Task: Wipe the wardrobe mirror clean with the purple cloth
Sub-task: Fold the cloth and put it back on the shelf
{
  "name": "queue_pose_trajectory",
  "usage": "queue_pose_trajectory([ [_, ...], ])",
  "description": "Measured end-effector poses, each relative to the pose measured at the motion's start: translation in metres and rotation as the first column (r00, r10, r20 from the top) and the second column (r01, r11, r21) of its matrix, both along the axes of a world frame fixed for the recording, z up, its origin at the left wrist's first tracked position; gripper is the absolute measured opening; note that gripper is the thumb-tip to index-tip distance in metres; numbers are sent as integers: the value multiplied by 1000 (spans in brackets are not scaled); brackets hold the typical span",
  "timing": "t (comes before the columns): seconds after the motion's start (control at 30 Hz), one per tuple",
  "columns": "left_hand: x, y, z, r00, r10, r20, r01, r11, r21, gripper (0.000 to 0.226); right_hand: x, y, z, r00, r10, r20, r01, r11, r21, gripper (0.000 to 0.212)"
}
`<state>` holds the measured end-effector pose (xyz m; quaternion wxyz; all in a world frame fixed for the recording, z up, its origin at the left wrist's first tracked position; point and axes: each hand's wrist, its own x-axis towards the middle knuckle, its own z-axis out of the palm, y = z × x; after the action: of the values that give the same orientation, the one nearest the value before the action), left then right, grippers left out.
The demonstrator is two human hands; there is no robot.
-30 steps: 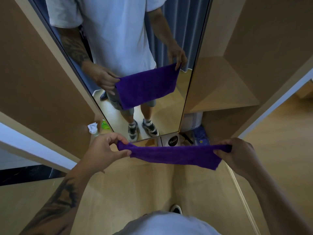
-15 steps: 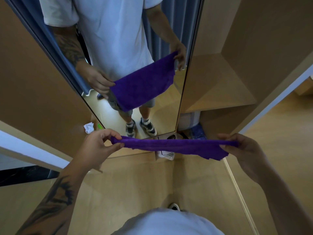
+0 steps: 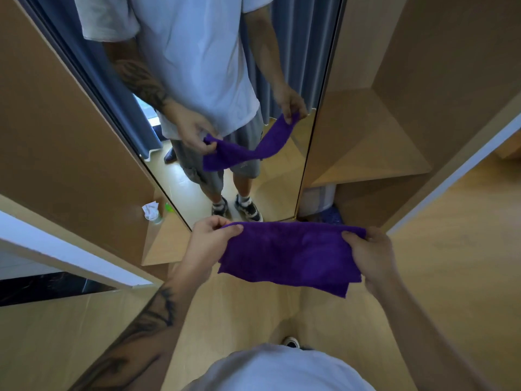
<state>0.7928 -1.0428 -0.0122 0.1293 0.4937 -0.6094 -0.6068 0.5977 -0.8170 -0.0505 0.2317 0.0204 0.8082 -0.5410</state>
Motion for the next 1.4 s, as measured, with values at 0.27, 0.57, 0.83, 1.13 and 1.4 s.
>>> queue_pose_trajectory([
  [0.27, -30, 62, 16, 980, 36, -196, 3, 981, 196, 11, 89, -60, 30, 864, 370, -340, -367, 927, 78, 13],
  [0.57, -14, 66, 34, 915, 90, -392, 17, 965, 261, 16, 124, -60, 53, 854, 376, -359, -459, 870, -180, 36],
  [0.83, 4, 42, 50, 902, -209, -377, 254, 964, 74, 14, 105, -37, 43, 963, 229, -144, -269, 865, -424, 24],
  [1.13, 25, 20, 82, 729, -454, -513, 499, 865, -55, 15, 77, -36, 43, 879, 461, 124, -284, 714, -641, 49],
  [1.4, 35, 8, 72, 766, -281, -578, 330, 944, -22, 11, 92, -20, 70, 941, 317, -116, -324, 747, -581, 8],
])
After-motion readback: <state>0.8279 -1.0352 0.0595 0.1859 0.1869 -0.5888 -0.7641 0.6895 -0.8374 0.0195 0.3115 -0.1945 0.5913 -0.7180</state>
